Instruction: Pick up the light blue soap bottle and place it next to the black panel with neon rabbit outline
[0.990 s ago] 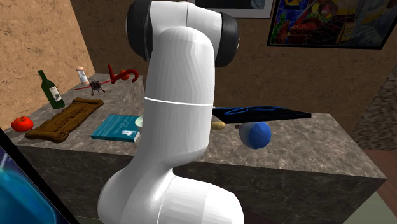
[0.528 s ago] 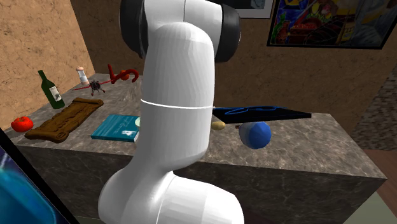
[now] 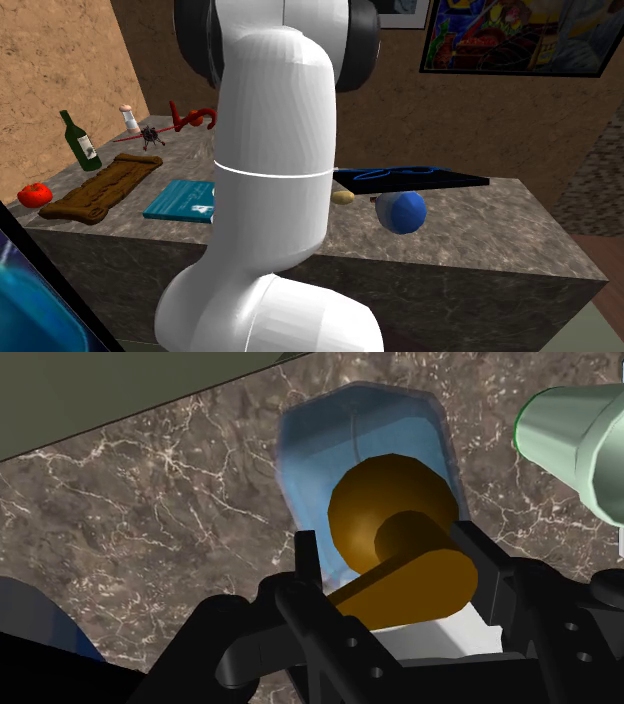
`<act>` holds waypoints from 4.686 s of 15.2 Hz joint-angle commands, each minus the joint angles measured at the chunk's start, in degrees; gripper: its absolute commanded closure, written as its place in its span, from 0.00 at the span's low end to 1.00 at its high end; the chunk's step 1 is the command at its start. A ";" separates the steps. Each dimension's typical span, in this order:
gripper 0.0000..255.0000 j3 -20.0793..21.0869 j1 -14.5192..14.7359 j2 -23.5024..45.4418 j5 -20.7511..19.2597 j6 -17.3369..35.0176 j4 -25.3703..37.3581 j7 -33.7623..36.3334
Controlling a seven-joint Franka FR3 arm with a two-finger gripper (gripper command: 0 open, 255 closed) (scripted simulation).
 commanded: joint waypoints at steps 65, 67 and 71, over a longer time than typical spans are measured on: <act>1.00 -9.81 -16.15 -14.56 8.64 -30.98 18.32 -31.35; 1.00 -10.91 -17.52 -13.67 8.57 -31.22 19.48 -33.83; 1.00 -13.03 -20.18 -11.21 8.44 -31.95 22.73 -38.64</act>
